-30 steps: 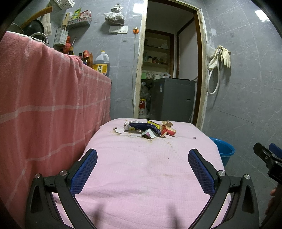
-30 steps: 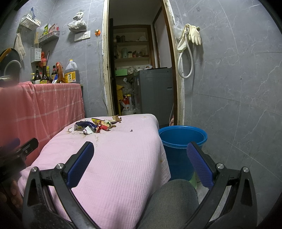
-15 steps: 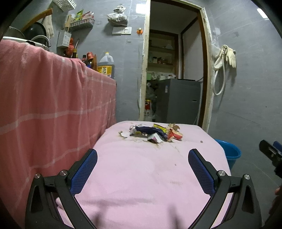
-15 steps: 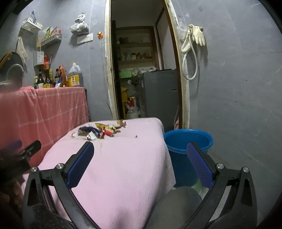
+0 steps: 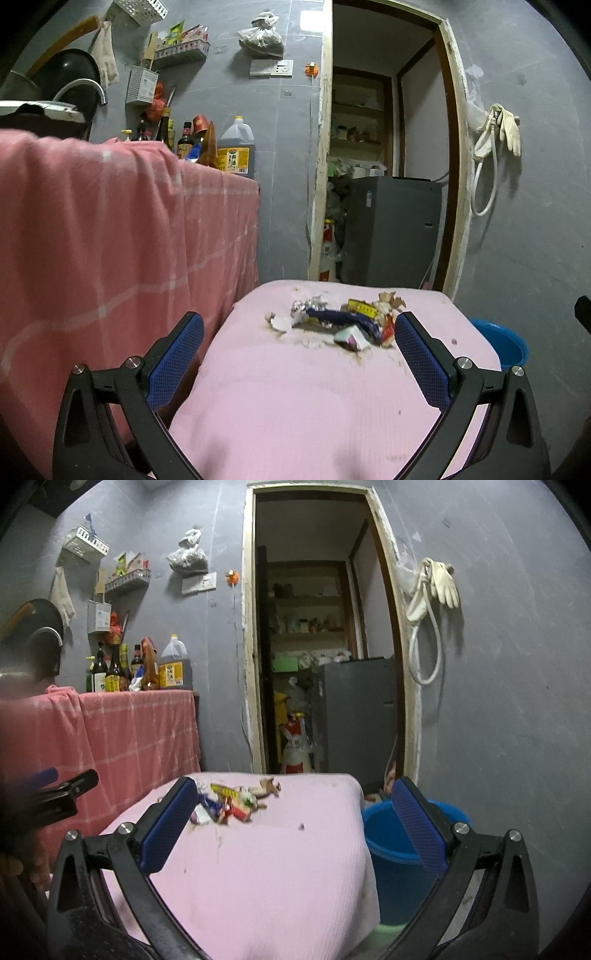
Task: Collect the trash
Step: 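Lower both tools toward the trash pile on the pink table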
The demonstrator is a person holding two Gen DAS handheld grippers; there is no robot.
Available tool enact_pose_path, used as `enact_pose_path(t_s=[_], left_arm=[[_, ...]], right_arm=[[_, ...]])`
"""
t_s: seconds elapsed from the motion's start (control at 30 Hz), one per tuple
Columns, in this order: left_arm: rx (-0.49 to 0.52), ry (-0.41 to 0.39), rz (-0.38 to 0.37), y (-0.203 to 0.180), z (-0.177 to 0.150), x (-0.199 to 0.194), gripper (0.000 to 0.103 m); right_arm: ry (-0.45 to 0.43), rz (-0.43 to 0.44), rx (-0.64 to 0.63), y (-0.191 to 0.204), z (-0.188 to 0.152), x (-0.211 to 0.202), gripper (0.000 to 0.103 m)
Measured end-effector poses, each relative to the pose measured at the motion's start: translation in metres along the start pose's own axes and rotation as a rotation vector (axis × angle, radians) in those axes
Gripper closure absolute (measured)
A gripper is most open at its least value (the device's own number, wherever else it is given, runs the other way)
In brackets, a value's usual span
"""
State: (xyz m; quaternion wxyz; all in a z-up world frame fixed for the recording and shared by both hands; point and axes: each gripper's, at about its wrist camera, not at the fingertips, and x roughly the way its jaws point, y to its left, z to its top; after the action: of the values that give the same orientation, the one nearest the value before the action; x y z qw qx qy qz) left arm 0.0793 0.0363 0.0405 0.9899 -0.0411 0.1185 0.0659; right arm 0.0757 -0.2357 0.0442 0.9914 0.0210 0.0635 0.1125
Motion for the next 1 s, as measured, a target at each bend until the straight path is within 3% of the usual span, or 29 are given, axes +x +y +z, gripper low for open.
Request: enact_pose_path(t_s=[0.23, 0.5, 0.7, 1.0], left_arm=[[-0.028, 0.043, -0.025, -0.003, 0.018, 0.035, 0.002], [-0.051, 0.142, -0.023, -0.005, 0.032, 0.084, 0.002], [-0.051, 0.241, -0.053, -0.003, 0.028, 0.13, 0.004], [-0.126, 0.438, -0.156, -0.003, 0.019, 0.188, 0.044]], right_arm=[[-0.012, 0.036, -0.044, 0.009, 0.015, 0.04, 0.0], [0.077, 0.028, -0.02, 0.01, 0.01, 0.095, 0.0], [0.172, 0.073, -0.002, 0.008, -0.004, 0.138, 0.0], [0.328, 0.125, 0.027, 0.004, -0.024, 0.19, 0.0]])
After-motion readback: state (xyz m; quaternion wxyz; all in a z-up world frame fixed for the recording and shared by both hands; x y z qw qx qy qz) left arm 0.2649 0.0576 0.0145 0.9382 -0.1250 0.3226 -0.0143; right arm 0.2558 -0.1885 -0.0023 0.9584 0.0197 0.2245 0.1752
